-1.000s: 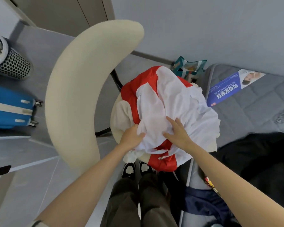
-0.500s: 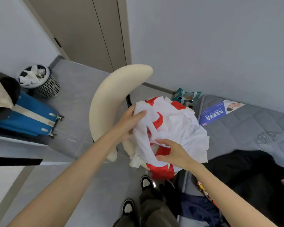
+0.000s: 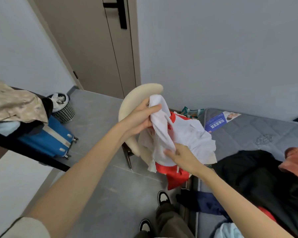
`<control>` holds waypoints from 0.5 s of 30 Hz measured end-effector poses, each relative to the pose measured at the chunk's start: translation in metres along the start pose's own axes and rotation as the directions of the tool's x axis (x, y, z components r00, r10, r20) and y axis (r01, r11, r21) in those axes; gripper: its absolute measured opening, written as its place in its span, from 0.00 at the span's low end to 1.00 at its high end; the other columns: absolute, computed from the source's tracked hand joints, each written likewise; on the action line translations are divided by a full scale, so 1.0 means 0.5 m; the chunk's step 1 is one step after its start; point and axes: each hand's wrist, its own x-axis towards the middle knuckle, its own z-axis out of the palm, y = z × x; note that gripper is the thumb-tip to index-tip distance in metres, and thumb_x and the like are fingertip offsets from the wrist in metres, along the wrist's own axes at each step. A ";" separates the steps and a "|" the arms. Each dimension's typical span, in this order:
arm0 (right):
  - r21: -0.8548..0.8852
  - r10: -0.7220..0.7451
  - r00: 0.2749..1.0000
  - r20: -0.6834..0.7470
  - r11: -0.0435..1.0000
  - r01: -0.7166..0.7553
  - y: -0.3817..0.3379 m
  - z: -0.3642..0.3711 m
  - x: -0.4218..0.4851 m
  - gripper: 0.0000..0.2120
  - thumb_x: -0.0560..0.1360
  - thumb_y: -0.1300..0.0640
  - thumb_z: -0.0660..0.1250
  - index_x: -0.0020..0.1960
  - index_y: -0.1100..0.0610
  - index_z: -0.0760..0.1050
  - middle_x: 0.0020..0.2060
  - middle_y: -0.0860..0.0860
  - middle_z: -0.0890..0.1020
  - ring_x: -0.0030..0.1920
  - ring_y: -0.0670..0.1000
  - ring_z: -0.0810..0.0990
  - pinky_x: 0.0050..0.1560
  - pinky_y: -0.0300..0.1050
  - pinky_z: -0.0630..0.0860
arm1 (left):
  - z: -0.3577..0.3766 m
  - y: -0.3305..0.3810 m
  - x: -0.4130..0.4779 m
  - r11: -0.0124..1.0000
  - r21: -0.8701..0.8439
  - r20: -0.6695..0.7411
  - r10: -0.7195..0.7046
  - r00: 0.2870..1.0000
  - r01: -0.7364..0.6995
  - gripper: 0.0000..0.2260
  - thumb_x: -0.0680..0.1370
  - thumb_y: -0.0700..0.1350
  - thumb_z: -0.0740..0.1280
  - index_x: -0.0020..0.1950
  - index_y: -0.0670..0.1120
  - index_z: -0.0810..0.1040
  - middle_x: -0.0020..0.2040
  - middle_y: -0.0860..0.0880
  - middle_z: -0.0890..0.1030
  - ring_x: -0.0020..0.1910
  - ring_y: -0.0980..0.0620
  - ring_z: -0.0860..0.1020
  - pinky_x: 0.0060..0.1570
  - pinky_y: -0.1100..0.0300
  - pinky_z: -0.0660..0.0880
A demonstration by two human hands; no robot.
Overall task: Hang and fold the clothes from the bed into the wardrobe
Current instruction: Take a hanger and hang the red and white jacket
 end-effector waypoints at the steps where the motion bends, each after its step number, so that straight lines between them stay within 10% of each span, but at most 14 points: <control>1: -0.020 -0.017 0.995 -0.101 1.000 0.015 -0.010 -0.005 -0.011 0.05 0.79 0.62 0.62 0.48 0.60 0.76 0.39 0.49 0.78 0.39 0.48 0.74 0.35 0.31 0.67 | 0.000 0.008 -0.014 0.999 0.003 -0.026 0.032 0.999 -0.032 0.11 0.81 0.39 0.62 0.63 0.45 0.71 0.54 0.46 0.78 0.46 0.53 0.81 0.46 0.57 0.80; 7: 0.087 -0.060 0.814 -0.577 0.987 0.134 -0.103 -0.102 -0.073 0.09 0.76 0.70 0.54 0.48 0.63 0.73 0.41 0.49 0.76 0.42 0.45 0.72 0.39 0.28 0.66 | -0.036 0.026 -0.089 0.921 0.351 -0.207 0.252 0.945 -0.169 0.04 0.79 0.38 0.64 0.52 0.41 0.75 0.50 0.46 0.79 0.46 0.52 0.79 0.50 0.54 0.80; 10: 0.109 -0.084 0.812 -0.578 0.978 0.179 -0.155 -0.136 -0.096 0.08 0.77 0.65 0.55 0.47 0.60 0.73 0.39 0.46 0.76 0.37 0.38 0.72 0.38 0.31 0.69 | -0.044 0.013 -0.116 0.842 0.525 -0.234 0.284 0.930 -0.125 0.12 0.77 0.44 0.66 0.54 0.37 0.74 0.63 0.46 0.71 0.54 0.52 0.72 0.60 0.54 0.70; 15: 0.035 -0.074 0.848 -0.525 0.993 0.109 -0.167 -0.134 -0.125 0.07 0.78 0.59 0.58 0.48 0.51 0.74 0.45 0.43 0.79 0.48 0.47 0.77 0.44 0.42 0.72 | -0.046 -0.011 -0.171 0.775 0.619 -0.102 0.240 0.965 -0.127 0.14 0.78 0.49 0.63 0.52 0.38 0.70 0.44 0.50 0.69 0.44 0.54 0.69 0.46 0.60 0.65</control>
